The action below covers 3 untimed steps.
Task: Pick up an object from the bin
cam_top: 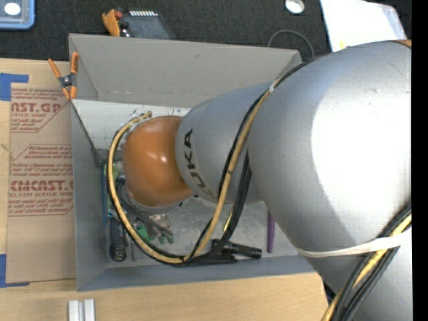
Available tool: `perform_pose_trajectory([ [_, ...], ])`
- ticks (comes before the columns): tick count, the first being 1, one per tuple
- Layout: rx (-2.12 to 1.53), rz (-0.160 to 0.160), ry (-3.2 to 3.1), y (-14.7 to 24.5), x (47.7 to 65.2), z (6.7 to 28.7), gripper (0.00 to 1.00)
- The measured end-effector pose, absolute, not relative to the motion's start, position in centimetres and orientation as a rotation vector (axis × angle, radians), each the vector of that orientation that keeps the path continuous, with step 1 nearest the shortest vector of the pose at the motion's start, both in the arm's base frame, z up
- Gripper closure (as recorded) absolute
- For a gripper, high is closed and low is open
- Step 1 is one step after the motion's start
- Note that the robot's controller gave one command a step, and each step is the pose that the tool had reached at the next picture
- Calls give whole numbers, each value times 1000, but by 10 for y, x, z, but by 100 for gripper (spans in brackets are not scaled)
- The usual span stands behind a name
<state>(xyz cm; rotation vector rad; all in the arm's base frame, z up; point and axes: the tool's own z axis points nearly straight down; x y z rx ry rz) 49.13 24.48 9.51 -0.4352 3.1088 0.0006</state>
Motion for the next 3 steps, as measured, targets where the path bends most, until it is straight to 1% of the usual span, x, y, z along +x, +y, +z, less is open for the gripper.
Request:
perform_pose_trajectory([
  [1, -565, 5, 3075, 228, 538, 93, 100],
  [2, -464, 9, 3092, 243, 549, 73, 100],
  [3, -477, 12, 3083, 253, 555, 71, 100],
])
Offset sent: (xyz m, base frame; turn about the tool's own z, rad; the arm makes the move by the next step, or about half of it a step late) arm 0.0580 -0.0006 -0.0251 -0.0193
